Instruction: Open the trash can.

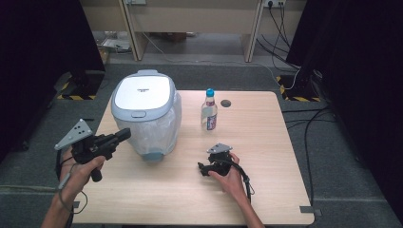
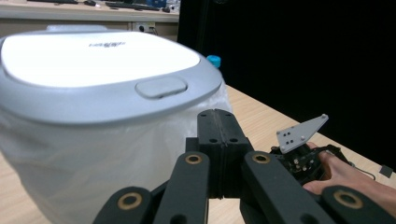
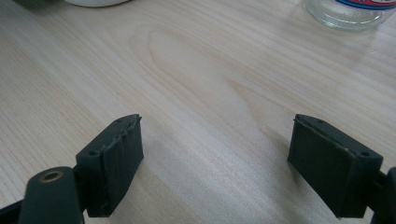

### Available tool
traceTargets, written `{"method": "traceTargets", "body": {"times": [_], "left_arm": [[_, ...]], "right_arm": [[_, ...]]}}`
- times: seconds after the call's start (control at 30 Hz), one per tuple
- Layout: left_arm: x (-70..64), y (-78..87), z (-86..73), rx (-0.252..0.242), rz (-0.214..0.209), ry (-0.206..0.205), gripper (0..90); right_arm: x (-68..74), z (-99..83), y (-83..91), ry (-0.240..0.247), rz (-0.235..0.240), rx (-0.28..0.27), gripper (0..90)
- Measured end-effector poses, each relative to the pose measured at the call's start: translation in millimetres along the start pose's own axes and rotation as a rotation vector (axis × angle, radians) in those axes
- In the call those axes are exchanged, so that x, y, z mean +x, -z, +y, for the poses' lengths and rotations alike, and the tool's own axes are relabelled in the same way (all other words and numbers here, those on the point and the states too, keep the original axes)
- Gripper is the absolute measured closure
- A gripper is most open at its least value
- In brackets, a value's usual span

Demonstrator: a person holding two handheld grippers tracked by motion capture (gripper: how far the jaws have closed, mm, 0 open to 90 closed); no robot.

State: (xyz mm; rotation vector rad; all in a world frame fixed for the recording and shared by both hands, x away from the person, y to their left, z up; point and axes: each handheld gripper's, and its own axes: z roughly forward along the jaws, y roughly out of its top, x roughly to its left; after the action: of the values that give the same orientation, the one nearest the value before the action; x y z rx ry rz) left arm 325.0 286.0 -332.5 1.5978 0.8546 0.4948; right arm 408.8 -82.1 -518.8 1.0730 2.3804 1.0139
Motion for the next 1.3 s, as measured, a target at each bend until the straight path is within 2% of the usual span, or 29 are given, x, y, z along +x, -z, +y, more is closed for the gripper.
{"method": "traceTargets", "body": {"times": [0.43,0.6,0.8,1.0,1.07,1.3], "left_arm": [[7.3,-15.4,20.8,0.001,0.019,-0.017,89.6],[10.9,-27.3,27.8,0.003,0.036,-0.027,89.6],[17.6,-41.1,29.4,0.018,0.067,-0.035,89.6],[22.2,-51.8,27.2,0.032,0.08,-0.038,89.6],[23.6,-53.2,27.1,0.027,0.084,-0.038,89.6],[20.1,-53.7,24.0,0.024,0.104,-0.073,89.6]], "right_arm": [[-0.2,0.0,-0.2,0.002,-0.001,-0.001,17.5],[0.1,0.0,-0.1,-0.001,-0.002,0.0,17.4],[0.1,0.0,0.0,0.0,-0.002,0.001,17.4],[0.1,0.0,-0.1,-0.001,-0.002,0.001,17.3],[0.1,0.0,-0.1,-0.001,-0.002,0.001,17.3],[0.2,0.0,-0.1,0.001,-0.003,0.001,17.4]]}}
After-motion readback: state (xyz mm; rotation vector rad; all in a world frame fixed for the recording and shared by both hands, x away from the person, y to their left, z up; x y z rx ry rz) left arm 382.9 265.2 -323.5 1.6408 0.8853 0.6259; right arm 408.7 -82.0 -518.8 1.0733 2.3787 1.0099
